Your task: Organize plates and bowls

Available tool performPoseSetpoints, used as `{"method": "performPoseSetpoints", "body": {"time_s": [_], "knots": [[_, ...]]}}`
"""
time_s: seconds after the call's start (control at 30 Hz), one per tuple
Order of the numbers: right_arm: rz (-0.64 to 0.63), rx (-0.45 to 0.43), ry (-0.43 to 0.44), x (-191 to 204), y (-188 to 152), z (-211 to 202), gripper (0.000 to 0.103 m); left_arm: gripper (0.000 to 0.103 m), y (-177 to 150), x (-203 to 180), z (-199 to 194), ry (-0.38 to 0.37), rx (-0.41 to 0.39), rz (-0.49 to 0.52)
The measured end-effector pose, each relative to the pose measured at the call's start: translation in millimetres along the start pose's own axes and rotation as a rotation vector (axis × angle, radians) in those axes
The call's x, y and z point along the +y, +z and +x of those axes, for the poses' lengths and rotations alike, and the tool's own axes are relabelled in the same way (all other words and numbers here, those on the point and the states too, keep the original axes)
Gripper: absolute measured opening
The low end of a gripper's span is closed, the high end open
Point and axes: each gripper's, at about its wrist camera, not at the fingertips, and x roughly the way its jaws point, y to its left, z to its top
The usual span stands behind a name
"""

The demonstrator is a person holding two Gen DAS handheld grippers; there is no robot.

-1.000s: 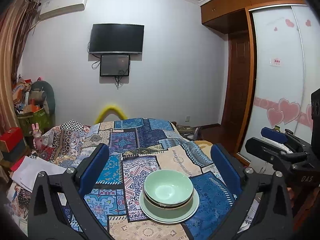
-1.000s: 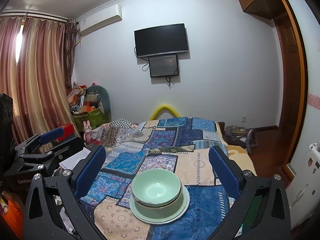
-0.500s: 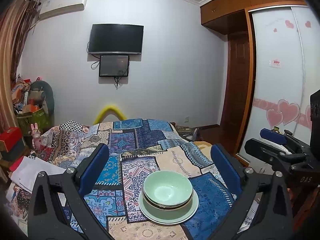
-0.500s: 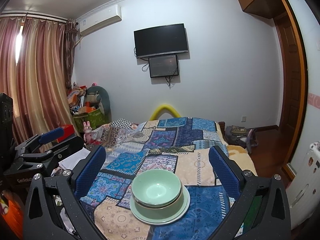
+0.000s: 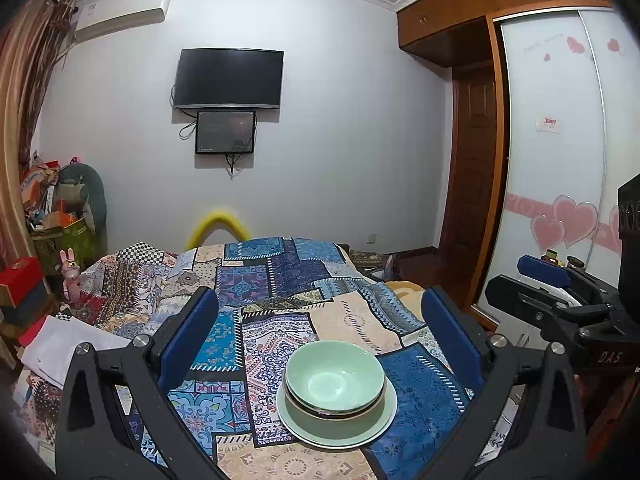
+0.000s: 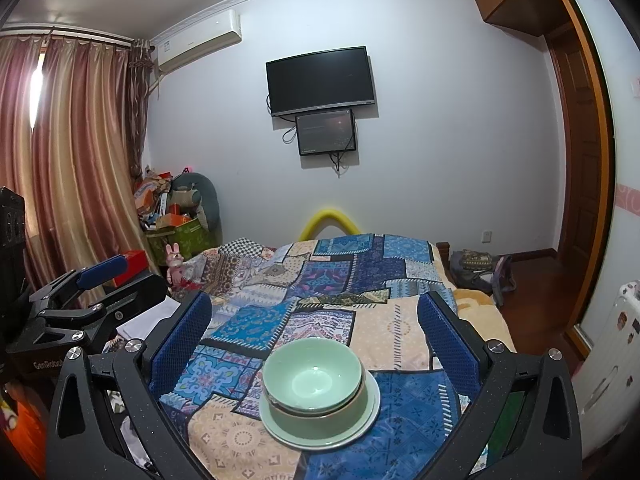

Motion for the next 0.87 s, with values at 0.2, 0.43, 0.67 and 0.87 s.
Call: {"method": "performPoseSetpoints", "body": {"time_s": [0.2,0.43,0.67,0.87], "knots": [[-0.005,0.001,0.0,-0.6,-1.2,0.6,0.103,0.103,1.1,3.9,1.3,-0.003,0.002,-0.025],[-0.003,0.006,-0.001,-0.1,-1.8,1.2,0.103,0.103,1.3,6.0,5.7,-0.012,0.023,-0.035],[-0.003,0.015,0.0,0.0,-2.0,2.7,0.103,0.103,0.2,7.1,7.1,-0.007,0.019,-0.038],[-0.002,0.021,0.004,-1.0,-3.6,3.6,0.103,0.103,-1.4,5.3,9.6,-0.01,0.022,-0.033]]}}
